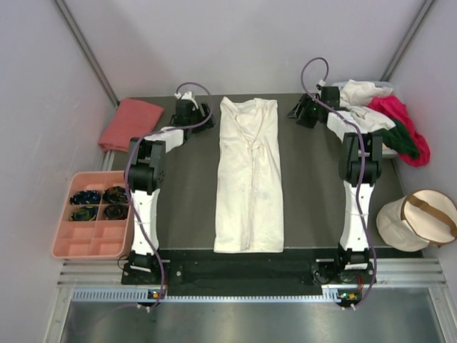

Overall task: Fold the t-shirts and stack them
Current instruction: Rotate the tshirt 90 degrees, then grab the bottom of the folded rectangular tshirt with both arms

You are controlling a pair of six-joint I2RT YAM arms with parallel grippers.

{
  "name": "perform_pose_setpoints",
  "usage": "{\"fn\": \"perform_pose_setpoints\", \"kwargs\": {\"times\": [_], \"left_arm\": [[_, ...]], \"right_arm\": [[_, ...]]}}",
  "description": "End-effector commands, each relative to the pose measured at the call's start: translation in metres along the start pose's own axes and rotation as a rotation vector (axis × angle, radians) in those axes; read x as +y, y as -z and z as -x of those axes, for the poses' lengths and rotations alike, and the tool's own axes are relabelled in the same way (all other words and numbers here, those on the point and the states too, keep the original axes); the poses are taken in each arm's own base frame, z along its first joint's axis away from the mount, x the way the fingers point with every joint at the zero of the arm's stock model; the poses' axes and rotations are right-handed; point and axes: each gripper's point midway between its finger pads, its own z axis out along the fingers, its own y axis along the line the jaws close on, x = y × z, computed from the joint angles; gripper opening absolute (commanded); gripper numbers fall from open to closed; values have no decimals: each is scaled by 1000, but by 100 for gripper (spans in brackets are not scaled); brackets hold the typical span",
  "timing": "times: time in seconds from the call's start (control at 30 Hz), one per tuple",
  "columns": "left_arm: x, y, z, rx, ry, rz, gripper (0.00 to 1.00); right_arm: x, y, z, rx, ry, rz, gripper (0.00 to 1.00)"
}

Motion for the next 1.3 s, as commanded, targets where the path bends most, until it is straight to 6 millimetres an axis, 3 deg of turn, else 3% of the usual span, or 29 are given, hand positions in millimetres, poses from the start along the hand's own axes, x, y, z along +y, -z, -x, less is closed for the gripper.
{"fn": "perform_pose_setpoints", "kwargs": {"times": [0.0,0.07,0.13,0.17,0.3,0.4,0.53,0.8,0.97,1.27], "left_arm": [[-5,40,26,-110,46,31,82],[3,48,20,-107,57,69,82],[9,58,9,-91,60,90,84],[15,61,-3,-72,71,110,84],[18,73,-12,-63,82,119,85],[16,77,-16,-52,90,111,85],[14,79,-20,-42,97,95,85],[11,80,-27,-25,111,72,84],[10,78,-32,-11,123,55,84],[8,76,-33,-4,126,45,84]], "right_arm": [[76,38,6,-41,280,-17,61],[100,39,-4,-44,378,-63,61],[105,38,-17,-3,463,-109,61],[119,36,-23,-8,504,-116,61],[141,26,-53,27,601,-118,61],[155,16,-77,40,683,-133,61],[159,2,-93,41,748,-177,61],[142,-25,-96,15,786,-268,61],[144,-39,-96,19,825,-280,61],[151,-38,-97,16,829,-257,60]]}}
